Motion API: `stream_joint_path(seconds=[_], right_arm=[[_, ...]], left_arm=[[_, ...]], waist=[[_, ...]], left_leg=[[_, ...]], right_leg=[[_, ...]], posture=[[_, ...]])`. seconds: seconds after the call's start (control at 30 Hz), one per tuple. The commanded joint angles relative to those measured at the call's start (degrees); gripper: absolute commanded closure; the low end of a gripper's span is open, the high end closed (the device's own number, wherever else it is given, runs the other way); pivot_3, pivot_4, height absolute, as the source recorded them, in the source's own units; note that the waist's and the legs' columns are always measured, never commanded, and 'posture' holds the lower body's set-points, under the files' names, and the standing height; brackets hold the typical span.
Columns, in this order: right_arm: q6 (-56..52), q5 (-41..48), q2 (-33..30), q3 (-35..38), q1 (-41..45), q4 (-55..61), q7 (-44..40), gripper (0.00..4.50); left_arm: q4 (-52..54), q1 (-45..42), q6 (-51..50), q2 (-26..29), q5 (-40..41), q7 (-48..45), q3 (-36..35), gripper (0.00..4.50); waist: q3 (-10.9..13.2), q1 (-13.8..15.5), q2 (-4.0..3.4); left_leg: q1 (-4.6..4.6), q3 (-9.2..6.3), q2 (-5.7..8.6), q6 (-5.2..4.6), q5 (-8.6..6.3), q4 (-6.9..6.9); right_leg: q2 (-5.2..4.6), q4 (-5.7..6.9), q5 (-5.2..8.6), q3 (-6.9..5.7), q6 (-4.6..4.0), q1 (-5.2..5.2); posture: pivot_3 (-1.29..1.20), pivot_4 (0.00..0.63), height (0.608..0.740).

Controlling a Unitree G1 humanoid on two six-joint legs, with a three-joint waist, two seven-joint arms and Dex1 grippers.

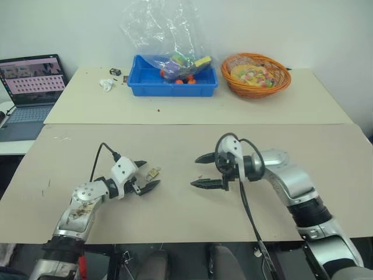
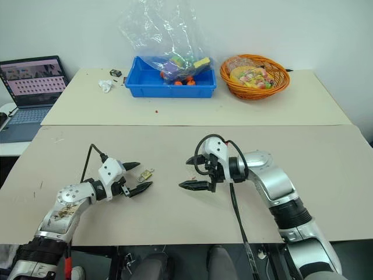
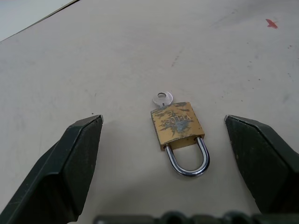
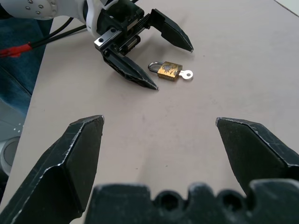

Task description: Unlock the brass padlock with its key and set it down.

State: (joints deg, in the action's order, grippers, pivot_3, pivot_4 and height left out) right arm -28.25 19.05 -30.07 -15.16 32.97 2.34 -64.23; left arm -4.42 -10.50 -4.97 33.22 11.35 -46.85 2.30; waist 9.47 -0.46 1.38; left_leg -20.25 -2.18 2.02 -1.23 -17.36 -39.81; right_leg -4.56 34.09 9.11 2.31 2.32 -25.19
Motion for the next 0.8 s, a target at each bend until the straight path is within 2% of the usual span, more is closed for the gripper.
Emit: stream_joint_path(seconds=[0.03, 0.17, 0.27, 0.5, 0.57, 0.8], right_arm=[[3.2, -1.9, 0.7, -0.1, 1.7, -0.8, 0.4, 0.0], [5.3, -3.8, 1.4, -0.8, 2.2, -3.1, 0.5, 0.0], [6.0, -4.4, 1.9, -0.4, 2.6, -4.2, 0.6, 0.0], [6.8, -4.7, 2.6, 0.1, 3.8, -5.9, 0.7, 0.0], [6.9, -4.7, 2.8, 0.2, 4.0, -6.1, 0.9, 0.0], [6.4, -4.7, 3.1, 0.1, 3.5, -5.6, 1.4, 0.0]], left_arm=[[-1.1, 0.9, -1.2, -0.4, -1.2, 0.4, 0.7, 0.05], [1.0, 2.7, -3.2, 0.0, -0.5, 0.5, 0.2, 0.05], [3.4, 4.8, -4.3, 0.5, 0.0, 0.2, -0.3, 0.75], [4.7, 5.5, -5.8, 0.5, 0.1, 0.4, -0.6, 3.23], [5.0, 5.6, -6.5, 0.4, 0.4, 0.7, -1.0, 3.69], [7.4, 5.5, -3.7, 1.3, -4.3, 3.6, -0.2, 3.69]], waist=[[0.0, 0.0, 0.0], [0.0, -0.2, -0.01], [0.0, -0.4, -0.01], [0.0, -0.7, -0.01], [0.0, -0.8, -0.01], [0.0, -0.8, -0.01]], left_leg=[[0.0, 0.0, 0.0, 0.0, 0.0, 0.0], [0.03, 0.01, 0.0, 0.0, 0.0, 0.0], [0.02, 0.02, -0.02, 0.0, 0.0, 0.01], [0.07, 0.04, -0.1, 0.0, 0.0, 0.02], [0.07, 0.04, -0.1, 0.01, 0.01, 0.01], [0.07, 0.05, -0.1, 0.01, 0.01, 0.01]], right_leg=[[0.0, 0.0, 0.0, 0.0, 0.0, 0.01], [0.01, 0.0, 0.0, 0.0, 0.0, 0.02], [0.02, 0.0, 0.0, 0.02, 0.0, 0.0], [0.1, 0.03, -0.02, 0.03, -0.03, -0.01], [0.11, 0.04, -0.03, 0.03, -0.05, 0.0], [0.11, 0.04, -0.04, 0.03, -0.06, -0.01]], posture=[[0.0, 0.15, 0.735], [0.0, 0.15, 0.735], [0.0, 0.15, 0.735], [0.0, 0.15, 0.735], [0.0, 0.15, 0.735], [0.0, 0.15, 0.735]])
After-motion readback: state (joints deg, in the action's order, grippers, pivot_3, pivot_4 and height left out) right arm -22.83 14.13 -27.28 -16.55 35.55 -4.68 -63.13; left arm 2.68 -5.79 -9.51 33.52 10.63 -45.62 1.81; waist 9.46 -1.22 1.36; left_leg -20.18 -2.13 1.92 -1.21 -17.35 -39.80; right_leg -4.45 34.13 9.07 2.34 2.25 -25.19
